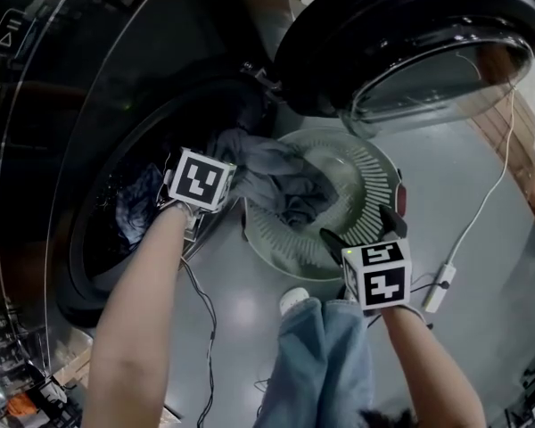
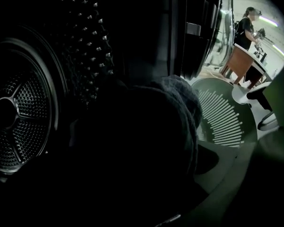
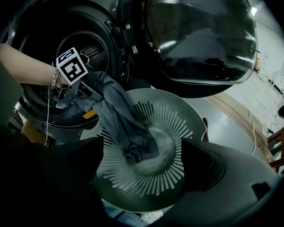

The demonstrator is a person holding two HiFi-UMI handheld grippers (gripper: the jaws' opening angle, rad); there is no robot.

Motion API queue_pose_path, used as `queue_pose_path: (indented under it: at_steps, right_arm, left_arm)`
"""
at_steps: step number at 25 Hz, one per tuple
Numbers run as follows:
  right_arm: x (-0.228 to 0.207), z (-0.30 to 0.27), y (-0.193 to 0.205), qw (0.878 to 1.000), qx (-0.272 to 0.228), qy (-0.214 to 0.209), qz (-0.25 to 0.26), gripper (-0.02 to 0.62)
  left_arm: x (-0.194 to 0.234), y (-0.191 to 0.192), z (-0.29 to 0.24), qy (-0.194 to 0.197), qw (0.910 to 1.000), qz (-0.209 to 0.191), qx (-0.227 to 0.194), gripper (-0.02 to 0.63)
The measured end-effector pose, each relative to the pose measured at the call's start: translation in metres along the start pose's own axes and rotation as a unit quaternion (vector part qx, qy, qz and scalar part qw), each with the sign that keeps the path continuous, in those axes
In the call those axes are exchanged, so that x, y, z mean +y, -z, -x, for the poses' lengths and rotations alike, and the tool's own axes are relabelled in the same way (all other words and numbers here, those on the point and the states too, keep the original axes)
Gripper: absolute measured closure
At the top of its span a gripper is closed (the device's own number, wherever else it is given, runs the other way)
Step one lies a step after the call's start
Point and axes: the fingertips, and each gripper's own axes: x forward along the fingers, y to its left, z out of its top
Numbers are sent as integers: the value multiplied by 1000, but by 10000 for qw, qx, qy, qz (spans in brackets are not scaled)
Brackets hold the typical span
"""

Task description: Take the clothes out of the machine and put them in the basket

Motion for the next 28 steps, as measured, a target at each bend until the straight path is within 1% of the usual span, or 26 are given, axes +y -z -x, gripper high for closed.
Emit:
queue_pose_path:
  at_steps: [3, 6, 8, 9, 11, 12, 13, 16, 20, 26, 28]
  right_arm:
    - [0, 2, -2, 10000, -23, -10, 6, 84]
    - [-1, 6, -1, 10000, -16, 11, 10, 87]
    - [-2, 9, 1, 10000, 0, 27, 7, 91]
    - [-2, 11, 2, 10000, 7, 28, 10, 91]
    - [-3, 15, 2, 10000, 6, 20, 22, 94]
    - [-3, 18, 2, 10000, -6, 17, 25, 95]
    - [-3, 21, 1, 10000, -23, 15, 21, 95]
    - [-3, 31, -2, 10000, -85, -2, -4, 98]
    - [-4, 44, -3, 9999, -128, -3, 32, 100]
    - [-3, 67, -1, 9998, -179, -21, -16, 104]
    - [-1, 74, -1, 9998, -202, -30, 1, 104]
  left_arm:
    - [-3, 2, 1, 82, 9999, 63, 42, 121]
    - [-7, 6, 5, 12, 9998, 107, 144, 189]
    - [-8, 3, 9, -153, 9998, -44, 79, 239]
    - [-7, 1, 13, -277, 9995, -176, -10, 276]
    - [-5, -4, 24, -530, 9975, -423, -180, 408]
    - [-5, -6, 29, -587, 9969, -477, -237, 513]
    - [-7, -6, 34, -591, 9968, -476, -259, 532]
    - [-16, -5, 45, -524, 9975, -387, -256, 540]
    - [-36, -5, 62, -411, 9980, -369, -305, 545]
    - [-72, 1, 91, -180, 9985, -129, -492, 545]
    - [-86, -1, 102, -33, 9982, 12, -606, 546]
